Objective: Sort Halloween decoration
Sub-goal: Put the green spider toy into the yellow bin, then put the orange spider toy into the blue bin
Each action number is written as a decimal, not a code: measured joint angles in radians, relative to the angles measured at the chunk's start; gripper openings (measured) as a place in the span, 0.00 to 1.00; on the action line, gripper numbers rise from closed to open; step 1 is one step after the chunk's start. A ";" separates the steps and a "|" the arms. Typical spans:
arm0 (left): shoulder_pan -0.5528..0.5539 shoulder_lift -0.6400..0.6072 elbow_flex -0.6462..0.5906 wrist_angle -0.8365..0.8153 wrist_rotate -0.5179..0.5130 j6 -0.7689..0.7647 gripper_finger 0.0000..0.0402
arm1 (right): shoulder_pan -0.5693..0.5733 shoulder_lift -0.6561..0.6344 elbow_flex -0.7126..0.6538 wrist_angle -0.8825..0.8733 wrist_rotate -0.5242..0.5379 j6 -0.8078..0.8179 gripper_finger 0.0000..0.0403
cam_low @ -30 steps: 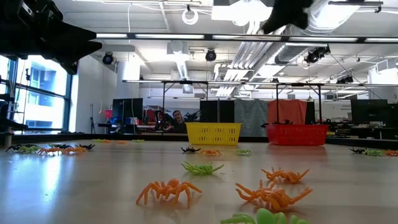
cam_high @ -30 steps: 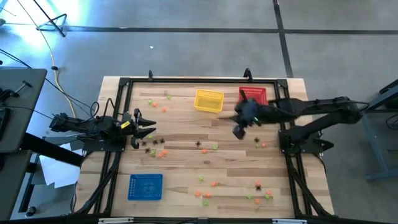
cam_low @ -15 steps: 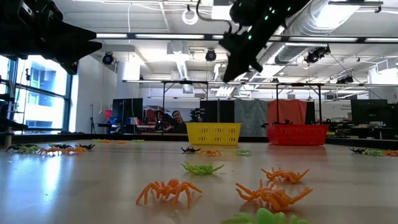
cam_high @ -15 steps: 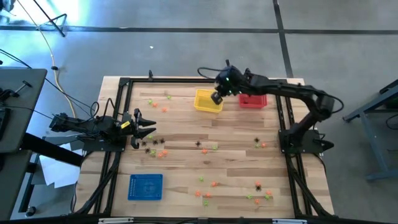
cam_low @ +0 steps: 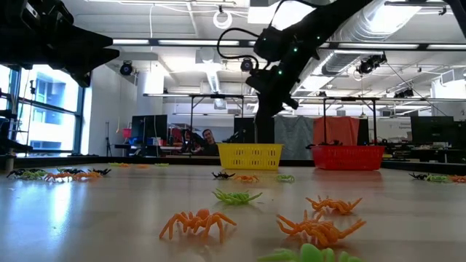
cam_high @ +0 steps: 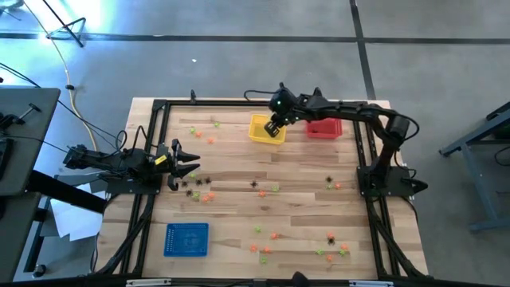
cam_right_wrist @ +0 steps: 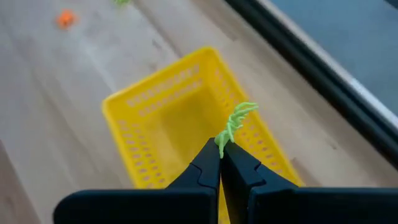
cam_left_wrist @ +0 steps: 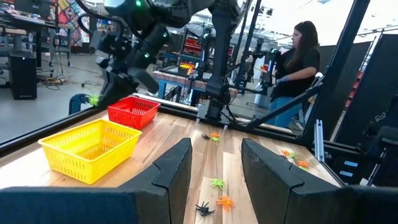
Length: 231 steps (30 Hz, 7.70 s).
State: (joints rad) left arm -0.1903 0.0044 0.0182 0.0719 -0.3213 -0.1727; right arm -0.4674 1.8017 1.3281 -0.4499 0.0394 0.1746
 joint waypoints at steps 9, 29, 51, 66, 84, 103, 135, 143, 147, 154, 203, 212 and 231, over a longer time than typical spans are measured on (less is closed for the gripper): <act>0.000 0.000 0.000 0.000 0.000 0.000 0.32 | 0.048 0.020 -0.001 -0.045 0.051 0.063 0.00; 0.000 0.000 0.000 0.000 -0.001 0.000 0.32 | 0.077 0.020 -0.001 -0.034 0.058 0.118 0.24; 0.000 0.000 0.000 0.000 -0.004 0.000 0.32 | 0.372 -0.337 -0.001 -0.586 0.330 0.570 0.28; 0.000 0.000 0.000 0.000 -0.004 0.000 0.32 | 0.755 -0.296 -0.034 -1.023 0.311 1.297 0.28; 0.000 0.000 0.000 0.000 -0.004 0.000 0.32 | 0.782 -0.496 -0.580 -0.581 0.045 1.421 0.28; 0.000 0.000 0.000 0.000 -0.003 0.000 0.32 | 0.640 -0.679 -0.886 -0.384 0.019 1.342 0.28; 0.000 0.000 0.000 0.000 -0.004 0.000 0.32 | 0.546 -0.759 -0.936 -0.288 -0.026 1.239 0.01; 0.000 0.000 0.000 0.000 -0.004 0.000 0.32 | 0.545 -0.855 -0.936 -0.293 -0.023 1.257 0.01; 0.000 0.000 0.000 0.000 -0.004 0.000 0.32 | 0.546 -0.896 -0.934 -0.284 -0.023 1.257 0.01; 0.000 0.000 0.000 0.000 -0.003 0.000 0.32 | 0.546 -0.926 -0.846 -0.182 0.054 1.090 0.01; 0.001 0.008 0.000 0.108 -0.080 0.052 0.32 | 0.546 -0.707 -0.705 0.550 0.242 0.427 0.01; 0.001 0.008 0.000 0.254 -0.085 0.001 0.32 | 0.546 -0.707 -0.705 0.549 0.247 0.429 0.01; 0.001 0.356 0.000 0.597 -0.012 -0.254 0.32 | 0.532 -0.707 -0.705 0.577 0.246 0.454 0.01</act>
State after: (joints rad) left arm -0.1890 0.3604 0.0184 0.6689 -0.3336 -0.4272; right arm 0.0642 1.0946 0.6235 0.1276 0.2855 0.6281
